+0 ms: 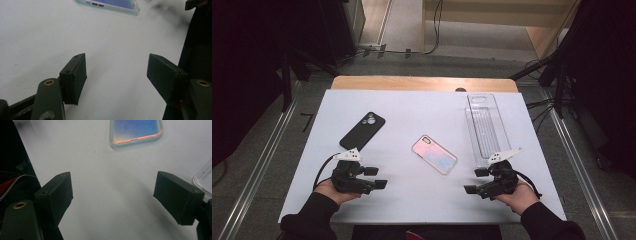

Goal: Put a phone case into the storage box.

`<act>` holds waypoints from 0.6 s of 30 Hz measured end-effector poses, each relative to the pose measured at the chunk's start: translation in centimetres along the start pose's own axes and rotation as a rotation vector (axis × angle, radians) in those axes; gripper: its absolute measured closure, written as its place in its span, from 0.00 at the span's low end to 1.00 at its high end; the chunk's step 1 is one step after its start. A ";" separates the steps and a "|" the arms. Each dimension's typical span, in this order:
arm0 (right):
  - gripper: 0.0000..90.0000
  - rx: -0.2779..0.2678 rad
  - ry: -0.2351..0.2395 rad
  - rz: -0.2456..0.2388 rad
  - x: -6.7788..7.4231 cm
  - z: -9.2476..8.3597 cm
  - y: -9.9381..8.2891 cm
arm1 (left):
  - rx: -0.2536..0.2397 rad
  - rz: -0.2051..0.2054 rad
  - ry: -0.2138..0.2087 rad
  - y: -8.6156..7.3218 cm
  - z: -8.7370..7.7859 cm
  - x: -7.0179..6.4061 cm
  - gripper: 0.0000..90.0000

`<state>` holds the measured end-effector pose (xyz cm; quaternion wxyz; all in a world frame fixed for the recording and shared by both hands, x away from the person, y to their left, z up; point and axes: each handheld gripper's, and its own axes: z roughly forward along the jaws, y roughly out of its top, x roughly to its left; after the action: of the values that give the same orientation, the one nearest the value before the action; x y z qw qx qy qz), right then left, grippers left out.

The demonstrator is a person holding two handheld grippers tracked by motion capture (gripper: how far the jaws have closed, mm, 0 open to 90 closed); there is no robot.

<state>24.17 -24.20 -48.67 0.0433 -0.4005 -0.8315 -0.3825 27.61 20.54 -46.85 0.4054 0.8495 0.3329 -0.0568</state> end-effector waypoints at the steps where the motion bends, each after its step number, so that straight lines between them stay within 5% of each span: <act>1: 0.15 -0.003 -0.002 0.002 0.0 0.0 0.0 | 0.000 0.000 0.000 0.0 0.0 0.0 0.36; 18: 0.15 -0.014 -0.013 0.007 -0.2 -0.1 0.0 | 0.002 -0.003 0.001 -0.1 0.0 -0.1 0.36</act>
<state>24.23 -24.36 -48.72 0.0362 -0.4062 -0.8277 -0.3856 27.48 20.59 -46.89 0.4044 0.8494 0.3341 -0.0573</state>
